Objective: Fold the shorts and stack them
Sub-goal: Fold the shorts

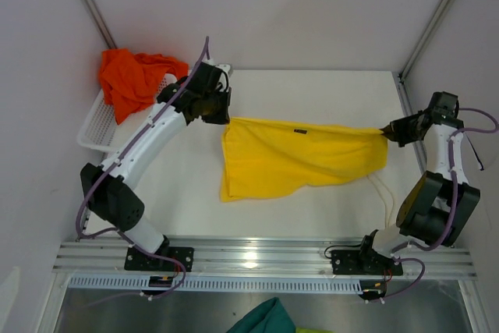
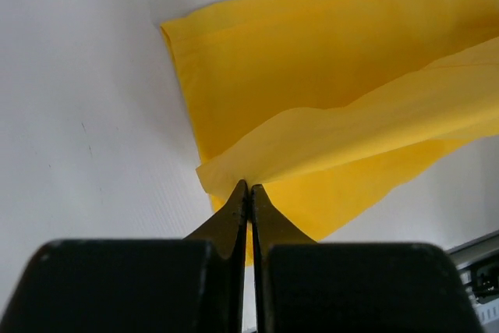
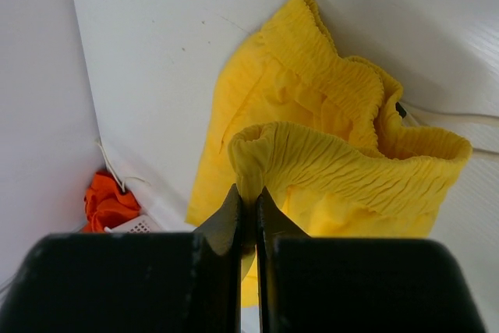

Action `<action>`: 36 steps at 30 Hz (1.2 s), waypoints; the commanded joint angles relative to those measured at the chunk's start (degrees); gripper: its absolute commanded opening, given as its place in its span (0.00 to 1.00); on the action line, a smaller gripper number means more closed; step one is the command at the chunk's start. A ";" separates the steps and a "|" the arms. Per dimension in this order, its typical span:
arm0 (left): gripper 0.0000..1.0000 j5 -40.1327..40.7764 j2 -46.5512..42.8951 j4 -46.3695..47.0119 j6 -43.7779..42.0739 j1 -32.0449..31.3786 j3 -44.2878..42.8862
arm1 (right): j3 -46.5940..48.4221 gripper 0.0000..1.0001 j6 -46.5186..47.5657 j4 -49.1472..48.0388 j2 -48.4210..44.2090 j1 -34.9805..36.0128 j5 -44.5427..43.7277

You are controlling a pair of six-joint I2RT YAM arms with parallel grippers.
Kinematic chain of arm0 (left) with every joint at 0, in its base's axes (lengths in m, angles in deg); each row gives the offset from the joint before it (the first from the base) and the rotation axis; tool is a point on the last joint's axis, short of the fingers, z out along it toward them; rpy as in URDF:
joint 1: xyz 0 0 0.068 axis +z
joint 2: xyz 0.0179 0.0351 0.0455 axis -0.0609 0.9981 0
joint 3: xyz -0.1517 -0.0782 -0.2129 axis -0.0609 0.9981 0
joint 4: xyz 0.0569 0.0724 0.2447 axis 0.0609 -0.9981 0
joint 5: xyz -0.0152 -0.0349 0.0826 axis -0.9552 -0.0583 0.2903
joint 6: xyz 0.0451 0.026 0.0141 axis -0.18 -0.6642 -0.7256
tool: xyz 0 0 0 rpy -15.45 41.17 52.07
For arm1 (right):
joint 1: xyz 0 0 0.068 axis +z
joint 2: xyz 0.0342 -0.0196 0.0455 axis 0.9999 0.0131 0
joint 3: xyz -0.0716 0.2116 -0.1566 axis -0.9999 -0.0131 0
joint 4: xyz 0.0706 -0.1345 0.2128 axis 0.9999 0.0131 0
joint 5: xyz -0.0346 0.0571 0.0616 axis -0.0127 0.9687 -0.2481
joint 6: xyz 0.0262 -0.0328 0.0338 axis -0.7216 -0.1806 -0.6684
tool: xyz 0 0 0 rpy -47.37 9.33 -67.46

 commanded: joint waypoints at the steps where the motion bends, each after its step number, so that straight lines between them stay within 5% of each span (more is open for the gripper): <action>1: 0.00 1.70 2.61 1.01 -0.21 2.74 -0.74 | 5.39 0.00 -2.75 -5.81 3.39 1.17 -5.10; 10: 0.00 1.88 10.97 0.58 0.67 4.94 -3.47 | 11.81 0.00 -9.07 -11.42 12.63 6.53 -9.68; 13: 0.00 1.96 13.95 1.28 0.84 5.11 -3.73 | 12.95 0.11 -9.43 -14.49 15.62 8.11 -11.79; 19: 0.00 2.93 18.53 2.25 1.46 5.99 -3.12 | 22.52 0.00 -8.12 -15.92 25.72 11.71 -10.65; 36: 0.00 4.95 14.58 6.55 2.42 7.05 9.44 | 31.40 0.00 -6.27 -18.29 33.28 19.63 -15.39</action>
